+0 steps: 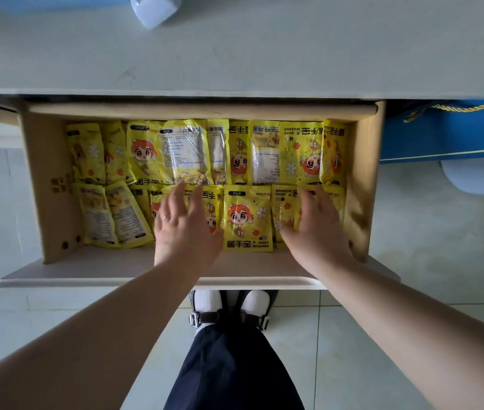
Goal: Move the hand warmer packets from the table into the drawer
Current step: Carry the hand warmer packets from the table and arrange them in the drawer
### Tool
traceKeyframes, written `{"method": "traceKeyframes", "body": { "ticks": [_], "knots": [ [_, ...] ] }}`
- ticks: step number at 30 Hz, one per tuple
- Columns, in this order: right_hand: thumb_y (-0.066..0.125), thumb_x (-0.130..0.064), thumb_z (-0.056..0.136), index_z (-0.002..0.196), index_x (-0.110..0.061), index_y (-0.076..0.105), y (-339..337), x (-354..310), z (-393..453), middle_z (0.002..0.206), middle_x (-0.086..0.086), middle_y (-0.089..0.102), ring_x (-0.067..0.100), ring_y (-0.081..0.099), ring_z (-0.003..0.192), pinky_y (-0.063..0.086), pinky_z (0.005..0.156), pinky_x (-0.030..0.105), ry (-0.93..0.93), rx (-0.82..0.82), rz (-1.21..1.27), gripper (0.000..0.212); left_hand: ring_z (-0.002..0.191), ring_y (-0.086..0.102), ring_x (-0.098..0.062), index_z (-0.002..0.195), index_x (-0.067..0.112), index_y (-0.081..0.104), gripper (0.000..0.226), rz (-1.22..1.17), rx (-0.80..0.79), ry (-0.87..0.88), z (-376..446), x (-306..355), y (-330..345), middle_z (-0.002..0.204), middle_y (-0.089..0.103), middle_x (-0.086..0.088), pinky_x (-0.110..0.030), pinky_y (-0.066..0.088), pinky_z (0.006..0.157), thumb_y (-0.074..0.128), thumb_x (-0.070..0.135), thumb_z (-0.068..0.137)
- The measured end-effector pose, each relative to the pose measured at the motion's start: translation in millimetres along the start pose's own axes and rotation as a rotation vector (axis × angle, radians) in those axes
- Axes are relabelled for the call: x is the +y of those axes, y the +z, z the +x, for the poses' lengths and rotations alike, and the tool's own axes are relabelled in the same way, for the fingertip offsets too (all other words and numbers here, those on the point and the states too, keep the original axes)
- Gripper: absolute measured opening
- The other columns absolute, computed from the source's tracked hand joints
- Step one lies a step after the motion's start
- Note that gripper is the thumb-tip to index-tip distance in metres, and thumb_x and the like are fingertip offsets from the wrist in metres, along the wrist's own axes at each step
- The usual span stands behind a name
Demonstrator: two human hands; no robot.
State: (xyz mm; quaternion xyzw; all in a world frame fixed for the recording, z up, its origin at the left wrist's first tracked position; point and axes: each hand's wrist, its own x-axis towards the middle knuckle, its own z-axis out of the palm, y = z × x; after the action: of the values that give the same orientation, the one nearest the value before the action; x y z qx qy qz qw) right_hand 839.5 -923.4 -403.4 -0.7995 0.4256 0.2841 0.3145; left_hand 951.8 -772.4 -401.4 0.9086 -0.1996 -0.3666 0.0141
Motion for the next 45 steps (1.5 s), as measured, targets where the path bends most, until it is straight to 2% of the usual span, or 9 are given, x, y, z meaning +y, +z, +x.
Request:
{"method": "traceKeyframes", "body": {
  "ticks": [3, 8, 11, 13, 18, 21, 24, 31, 45],
  "knots": [
    [0.055, -0.036, 0.090, 0.149, -0.025, 0.018, 11, -5, 4, 0.160, 0.005, 0.000, 0.029, 0.002, 0.147, 0.020, 0.118, 0.047, -0.094, -0.120, -0.154, 0.071, 0.146, -0.013, -0.027, 0.150, 0.025, -0.002, 0.086, 0.221, -0.142, 0.231, 7, -2, 6, 0.159, -0.015, -0.005, -0.047, 0.001, 0.117, 0.053, 0.048, 0.088],
    [0.055, -0.038, 0.090, 0.148, -0.026, 0.023, 14, -4, -1, 0.160, 0.007, 0.009, 0.029, 0.007, 0.147, 0.021, 0.117, 0.046, -0.058, -0.150, -0.129, 0.067, 0.147, -0.009, -0.027, 0.150, 0.027, 0.004, 0.082, 0.108, -0.243, 0.137, 9, -3, 6, 0.160, -0.010, -0.003, -0.048, 0.006, 0.117, 0.055, 0.046, 0.089],
    [0.055, -0.028, 0.092, 0.144, -0.024, 0.036, 6, -17, -16, 0.155, 0.003, 0.028, 0.016, 0.032, 0.138, 0.024, 0.113, 0.033, -0.172, -0.145, -0.004, 0.055, 0.147, 0.002, -0.025, 0.148, 0.026, 0.020, 0.071, 0.087, -0.177, 0.255, 0, -13, 1, 0.160, 0.007, -0.004, -0.047, 0.012, 0.119, 0.056, 0.041, 0.089],
    [0.053, -0.025, 0.093, 0.135, -0.024, 0.048, 4, -34, -32, 0.140, -0.004, 0.049, 0.003, 0.054, 0.105, 0.038, 0.098, 0.024, -0.218, -0.180, 0.140, 0.042, 0.142, 0.023, -0.024, 0.140, 0.025, 0.037, 0.056, -0.006, -0.144, 0.289, -11, -21, -6, 0.152, 0.030, -0.001, -0.041, 0.023, 0.115, 0.057, 0.036, 0.089],
    [0.053, -0.019, 0.094, 0.094, -0.018, 0.060, 12, -64, -70, 0.089, -0.002, 0.070, 0.010, 0.067, 0.077, 0.054, 0.075, 0.030, -0.028, -0.349, 0.619, 0.008, 0.097, 0.058, -0.011, 0.104, 0.025, 0.063, 0.017, -0.477, -0.023, 0.034, -52, -39, -20, 0.105, 0.065, 0.008, -0.019, 0.044, 0.077, 0.058, 0.023, 0.088],
    [0.049, -0.024, 0.096, 0.096, -0.007, 0.060, 20, -65, -87, 0.092, 0.006, 0.071, 0.017, 0.067, 0.081, 0.054, 0.076, 0.032, 0.354, -0.645, 0.929, 0.020, 0.064, 0.061, -0.005, 0.089, 0.019, 0.062, 0.005, -0.829, -0.110, -0.239, -78, -53, -25, 0.076, 0.069, 0.008, -0.015, 0.045, 0.057, 0.057, 0.018, 0.090],
    [0.051, -0.042, 0.092, 0.113, -0.007, 0.059, 30, -59, -95, 0.116, 0.012, 0.067, 0.023, 0.063, 0.106, 0.048, 0.094, 0.041, 0.579, -0.766, 0.963, 0.041, 0.068, 0.065, -0.008, 0.090, 0.014, 0.064, 0.017, -1.200, -0.362, -0.557, -97, -64, -26, 0.079, 0.073, 0.001, -0.025, 0.050, 0.064, 0.055, 0.028, 0.094],
    [0.062, -0.043, 0.084, 0.147, -0.006, 0.023, 39, -63, -94, 0.136, 0.019, 0.051, 0.029, 0.054, 0.121, 0.042, 0.099, 0.045, 0.751, -0.604, 1.257, 0.083, 0.105, 0.064, -0.021, 0.090, 0.021, 0.055, 0.023, -1.394, -0.411, -0.745, -88, -68, -25, 0.114, 0.066, -0.008, -0.038, 0.049, 0.094, 0.058, 0.044, 0.088],
    [0.068, -0.044, 0.079, 0.148, -0.022, 0.024, -5, -118, -45, 0.142, 0.021, 0.043, 0.030, 0.051, 0.124, 0.042, 0.098, 0.051, 0.628, -0.352, 1.443, 0.085, 0.104, 0.060, -0.018, 0.077, 0.025, 0.049, 0.036, -1.405, -0.299, -0.643, -22, -38, -81, 0.097, 0.059, -0.004, -0.039, 0.048, 0.096, 0.062, 0.059, 0.078]
  ]
}}
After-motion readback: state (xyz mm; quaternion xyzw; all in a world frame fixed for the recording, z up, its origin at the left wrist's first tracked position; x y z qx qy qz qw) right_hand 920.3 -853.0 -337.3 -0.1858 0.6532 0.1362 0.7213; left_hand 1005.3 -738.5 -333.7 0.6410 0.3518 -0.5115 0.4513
